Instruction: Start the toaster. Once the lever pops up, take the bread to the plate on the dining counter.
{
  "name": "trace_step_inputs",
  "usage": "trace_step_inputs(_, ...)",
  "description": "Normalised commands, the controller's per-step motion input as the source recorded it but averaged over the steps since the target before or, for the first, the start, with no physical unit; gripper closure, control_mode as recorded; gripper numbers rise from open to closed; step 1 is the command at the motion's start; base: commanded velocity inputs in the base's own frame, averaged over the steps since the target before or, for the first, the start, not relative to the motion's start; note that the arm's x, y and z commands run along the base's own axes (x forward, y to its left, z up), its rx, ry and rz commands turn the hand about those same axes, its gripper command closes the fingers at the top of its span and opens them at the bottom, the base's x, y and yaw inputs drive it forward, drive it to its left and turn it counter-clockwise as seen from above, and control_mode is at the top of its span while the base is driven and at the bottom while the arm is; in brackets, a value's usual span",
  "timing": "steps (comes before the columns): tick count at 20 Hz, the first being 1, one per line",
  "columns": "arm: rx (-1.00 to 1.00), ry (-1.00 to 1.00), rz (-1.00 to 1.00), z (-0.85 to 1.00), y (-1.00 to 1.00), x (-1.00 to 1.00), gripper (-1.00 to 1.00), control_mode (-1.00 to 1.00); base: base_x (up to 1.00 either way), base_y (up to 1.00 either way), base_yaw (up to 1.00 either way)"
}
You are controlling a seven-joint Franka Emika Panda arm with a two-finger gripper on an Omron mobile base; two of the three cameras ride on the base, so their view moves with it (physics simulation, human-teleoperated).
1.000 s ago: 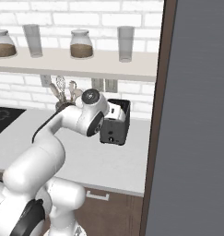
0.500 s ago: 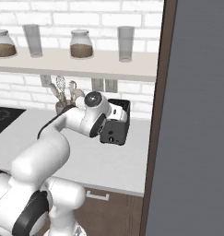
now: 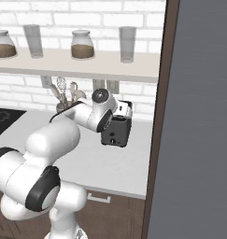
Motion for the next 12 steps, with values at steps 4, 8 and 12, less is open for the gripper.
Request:
trace_step_inputs(4,0.00,-0.06,0.00,0.00,-0.02,0.26,1.00,-1.00,0.00,0.00,0.00)
trace_step_inputs(8,0.00,-0.02,0.01,-0.01,0.02,0.36,-1.00,-1.00,0.00,0.00,0.00)
trace_step_inputs(12,0.00,0.05,0.02,-0.10,0.06,0.46,-1.00,-1.00,0.00,0.00,0.00)
